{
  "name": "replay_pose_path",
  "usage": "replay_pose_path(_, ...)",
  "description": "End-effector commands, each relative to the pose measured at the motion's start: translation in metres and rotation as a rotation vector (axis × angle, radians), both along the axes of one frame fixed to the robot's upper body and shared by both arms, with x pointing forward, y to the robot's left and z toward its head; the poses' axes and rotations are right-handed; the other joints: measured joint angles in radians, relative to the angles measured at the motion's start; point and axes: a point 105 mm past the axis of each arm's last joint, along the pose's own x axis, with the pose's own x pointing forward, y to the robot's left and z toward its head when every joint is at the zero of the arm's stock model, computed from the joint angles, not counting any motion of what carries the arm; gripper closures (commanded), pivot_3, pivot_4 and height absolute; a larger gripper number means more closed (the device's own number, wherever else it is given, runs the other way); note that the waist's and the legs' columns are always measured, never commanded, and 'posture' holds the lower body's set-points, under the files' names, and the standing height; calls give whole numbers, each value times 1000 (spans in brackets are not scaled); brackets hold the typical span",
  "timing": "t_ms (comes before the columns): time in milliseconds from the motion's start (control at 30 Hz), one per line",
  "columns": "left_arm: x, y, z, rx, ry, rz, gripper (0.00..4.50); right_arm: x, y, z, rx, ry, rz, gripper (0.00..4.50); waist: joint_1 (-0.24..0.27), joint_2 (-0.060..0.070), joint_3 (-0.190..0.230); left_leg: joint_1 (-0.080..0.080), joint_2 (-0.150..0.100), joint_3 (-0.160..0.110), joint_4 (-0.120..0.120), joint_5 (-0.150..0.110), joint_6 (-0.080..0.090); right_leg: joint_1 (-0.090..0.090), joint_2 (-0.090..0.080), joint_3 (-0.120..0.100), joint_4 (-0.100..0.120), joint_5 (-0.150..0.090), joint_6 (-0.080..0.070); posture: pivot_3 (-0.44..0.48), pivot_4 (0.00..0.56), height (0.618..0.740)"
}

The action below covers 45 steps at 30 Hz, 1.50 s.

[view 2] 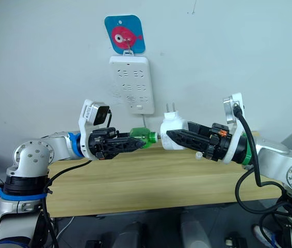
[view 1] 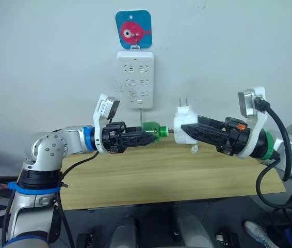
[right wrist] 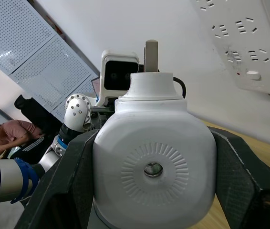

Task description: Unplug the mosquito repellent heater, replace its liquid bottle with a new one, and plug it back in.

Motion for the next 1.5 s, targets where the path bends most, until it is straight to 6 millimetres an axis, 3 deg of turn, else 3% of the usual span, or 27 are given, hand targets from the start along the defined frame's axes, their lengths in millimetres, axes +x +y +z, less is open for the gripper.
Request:
replay_pose_path(33, -3, -1, 6, -13, -38, -10, 2167, -9, 4, 11, 20, -48, 43, 1551, 0, 0, 0, 0, 0, 0, 0, 0, 0, 0, 0, 0, 0, 0, 0, -114, 183, 740)
replay_pose_path(633, -6, -9, 5, -43, -30, -30, 2167, -12, 12, 6, 0, -49, 55, 1551, 1, 0, 0, 0, 0, 0, 0, 0, 0, 0, 0, 0, 0, 0, 0, -115, 187, 740)
replay_pose_path(1000, -11, -2, 10, -45, 8, -70, 2167, -3, 2, -2, -52, -50, -3, 1551, 1, 0, 0, 0, 0, -1, 0, 0, 0, 0, 0, 0, 0, 0, 0, -119, 188, 740)
replay_pose_path(1500, -13, -6, 4, -24, 7, -75, 2167, -12, 3, -3, -26, -32, 37, 1551, 2, 0, 0, 0, 0, -1, 1, 0, 0, 0, 0, 0, 1, 0, 0, -119, 185, 740)
